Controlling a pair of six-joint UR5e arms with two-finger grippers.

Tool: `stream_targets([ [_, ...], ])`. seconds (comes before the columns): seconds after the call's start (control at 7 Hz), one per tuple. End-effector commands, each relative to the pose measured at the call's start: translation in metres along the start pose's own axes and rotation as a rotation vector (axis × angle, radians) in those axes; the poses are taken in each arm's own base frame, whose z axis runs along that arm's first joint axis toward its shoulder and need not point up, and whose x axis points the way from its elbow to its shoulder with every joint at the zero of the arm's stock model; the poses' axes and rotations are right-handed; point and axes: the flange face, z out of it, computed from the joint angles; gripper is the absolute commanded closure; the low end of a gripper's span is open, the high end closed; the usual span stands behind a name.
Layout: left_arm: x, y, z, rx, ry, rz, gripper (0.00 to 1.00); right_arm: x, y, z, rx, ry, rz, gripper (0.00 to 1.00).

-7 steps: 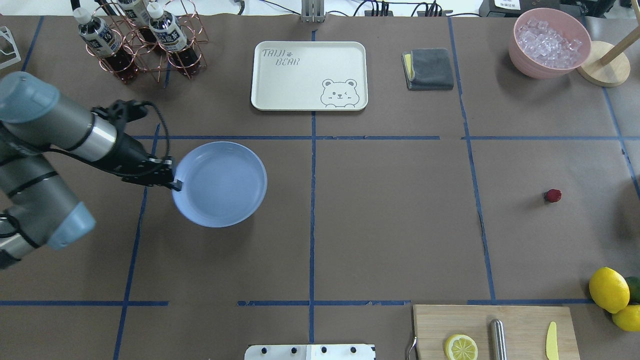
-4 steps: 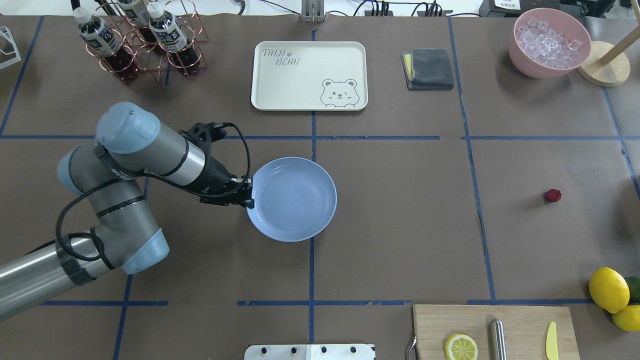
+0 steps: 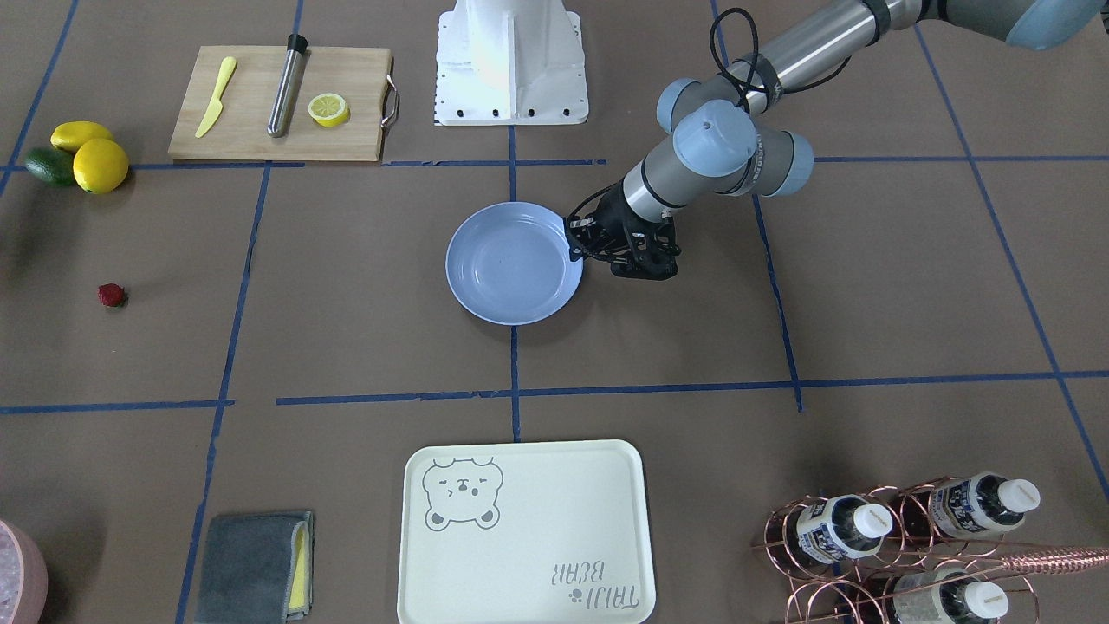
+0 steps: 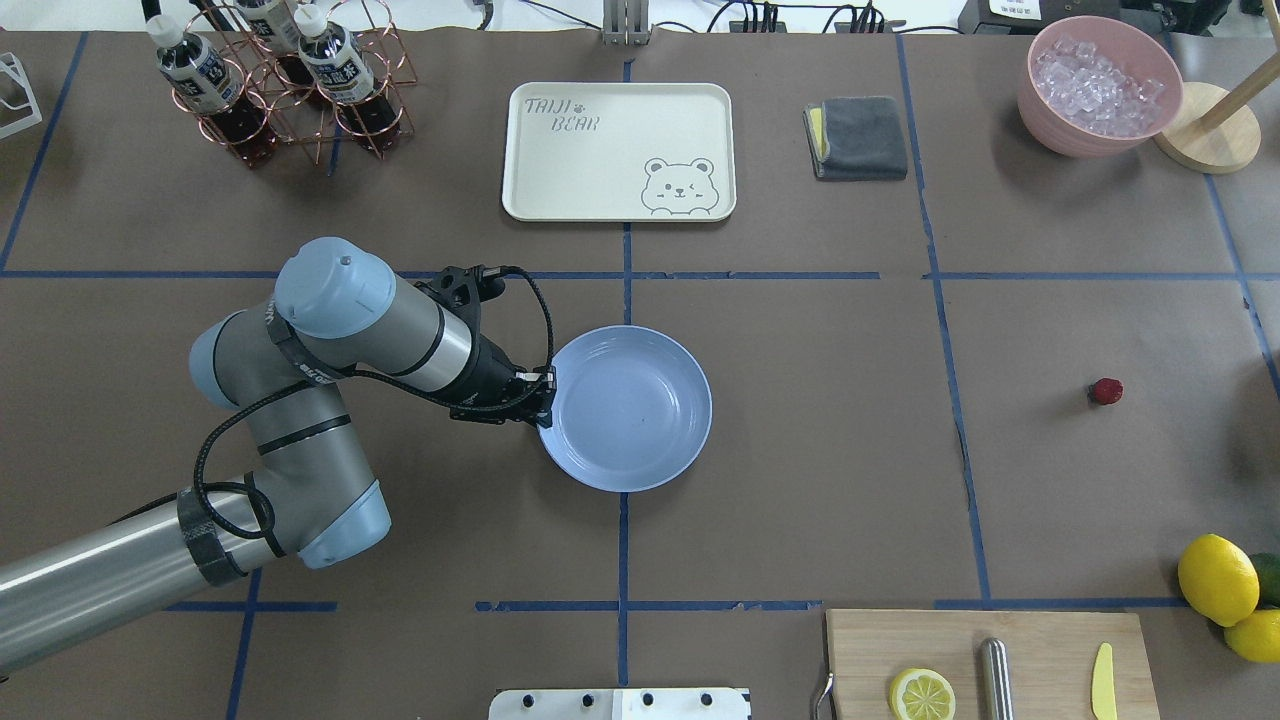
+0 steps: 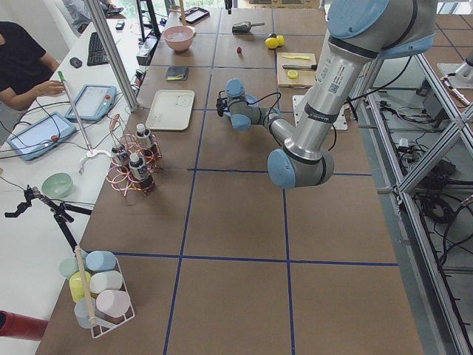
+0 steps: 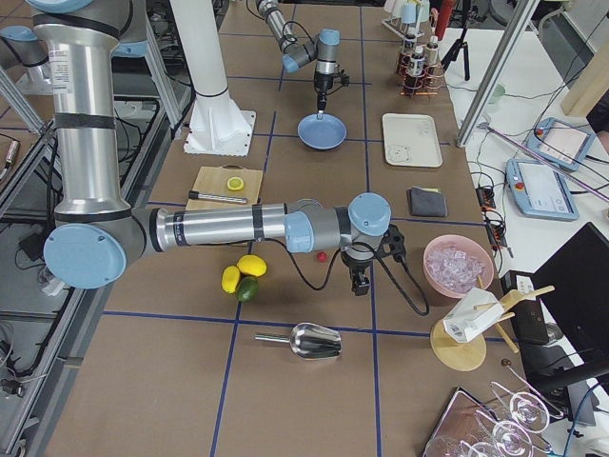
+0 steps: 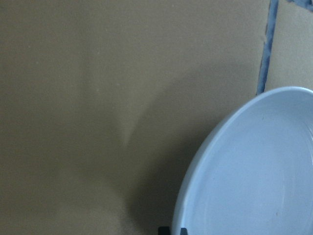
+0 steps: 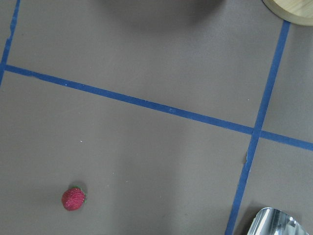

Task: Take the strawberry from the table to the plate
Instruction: 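Push the light blue plate with the left gripper toward the table center, then reach the right gripper down to the red strawberry while the left arm holds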

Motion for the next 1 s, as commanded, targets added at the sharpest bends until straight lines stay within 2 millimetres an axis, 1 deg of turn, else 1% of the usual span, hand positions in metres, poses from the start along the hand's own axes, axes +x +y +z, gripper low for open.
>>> stream_targets([
  [0.0, -0.002, 0.000, 0.001, 0.002, -0.002, 0.003, 0.85, -0.007, -0.001, 0.007, -0.013, -0.007, -0.005, 0.00],
  [0.14, -0.002, 0.000, 0.001, 0.002, 0.000, 0.006, 0.31, -0.016, -0.003, 0.013, -0.025, -0.012, 0.029, 0.00],
  [0.29, -0.001, 0.002, -0.004, 0.007, 0.032, 0.026, 0.10, -0.038, -0.006, 0.025, -0.039, -0.018, 0.068, 0.00],
  [0.43, 0.002, -0.003, -0.016, 0.023, 0.053, 0.029, 0.08, -0.055, -0.004, 0.043, -0.036, -0.028, 0.079, 0.00],
  [0.57, 0.011, -0.014, -0.048, 0.062, 0.089, 0.037, 0.08, -0.078, 0.003, 0.067, -0.031, -0.043, 0.140, 0.00],
  [0.71, 0.008, -0.013, -0.065, 0.076, 0.100, 0.041, 0.08, -0.101, 0.008, 0.088, -0.017, -0.049, 0.203, 0.00],
  [0.86, 0.007, -0.012, -0.065, 0.078, 0.100, 0.040, 0.08, -0.125, 0.017, 0.119, -0.007, -0.014, 0.223, 0.02],
])
